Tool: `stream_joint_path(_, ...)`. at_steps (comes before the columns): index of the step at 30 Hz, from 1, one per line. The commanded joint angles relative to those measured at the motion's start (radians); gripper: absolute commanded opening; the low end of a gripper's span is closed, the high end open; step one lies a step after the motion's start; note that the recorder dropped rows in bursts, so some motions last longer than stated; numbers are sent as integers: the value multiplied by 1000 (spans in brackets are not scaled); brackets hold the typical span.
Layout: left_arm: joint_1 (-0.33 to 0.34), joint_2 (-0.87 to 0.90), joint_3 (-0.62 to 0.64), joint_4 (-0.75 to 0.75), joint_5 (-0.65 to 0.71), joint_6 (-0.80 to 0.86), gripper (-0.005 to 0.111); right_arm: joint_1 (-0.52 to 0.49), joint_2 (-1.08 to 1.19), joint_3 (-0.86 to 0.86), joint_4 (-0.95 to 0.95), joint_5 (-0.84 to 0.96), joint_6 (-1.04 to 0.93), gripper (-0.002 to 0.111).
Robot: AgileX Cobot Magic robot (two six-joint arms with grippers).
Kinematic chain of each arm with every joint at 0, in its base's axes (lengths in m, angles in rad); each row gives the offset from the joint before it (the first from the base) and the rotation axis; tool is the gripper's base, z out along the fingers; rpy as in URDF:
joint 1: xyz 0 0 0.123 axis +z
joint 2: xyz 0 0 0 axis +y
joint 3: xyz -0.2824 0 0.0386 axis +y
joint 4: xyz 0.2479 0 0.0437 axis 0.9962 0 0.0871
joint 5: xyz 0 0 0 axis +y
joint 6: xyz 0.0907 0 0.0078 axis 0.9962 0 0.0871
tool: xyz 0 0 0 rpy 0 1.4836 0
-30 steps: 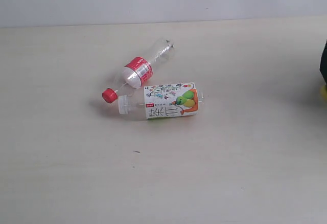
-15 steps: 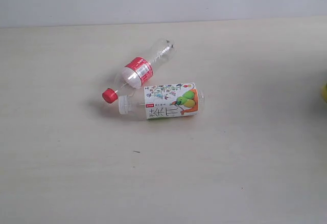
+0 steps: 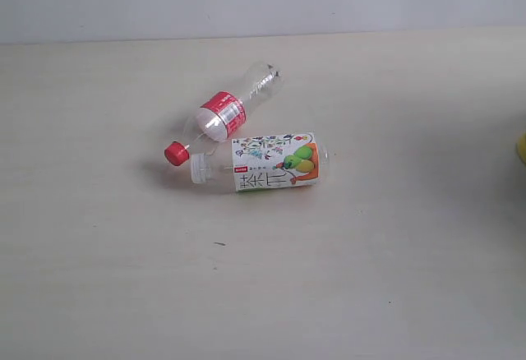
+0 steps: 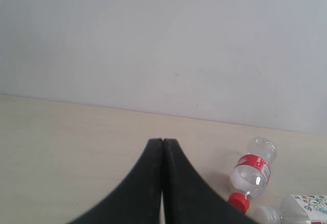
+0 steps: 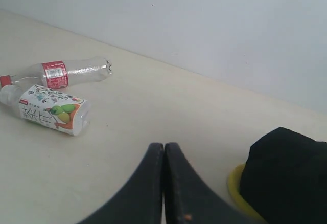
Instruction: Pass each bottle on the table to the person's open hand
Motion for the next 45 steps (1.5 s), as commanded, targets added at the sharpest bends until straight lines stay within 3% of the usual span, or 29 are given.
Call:
stream_joint_path(1, 4, -7, -1, 2, 2, 3, 0, -2, -5, 28, 15, -69, 8, 0)
stream_joint_path(12, 4, -7, -1, 2, 2, 5, 0, 60, -5, 35, 49, -129, 8, 0)
stream_joint_path(45, 4, -7, -1, 2, 2, 8, 0, 60, -5, 35, 51, -152, 4, 0)
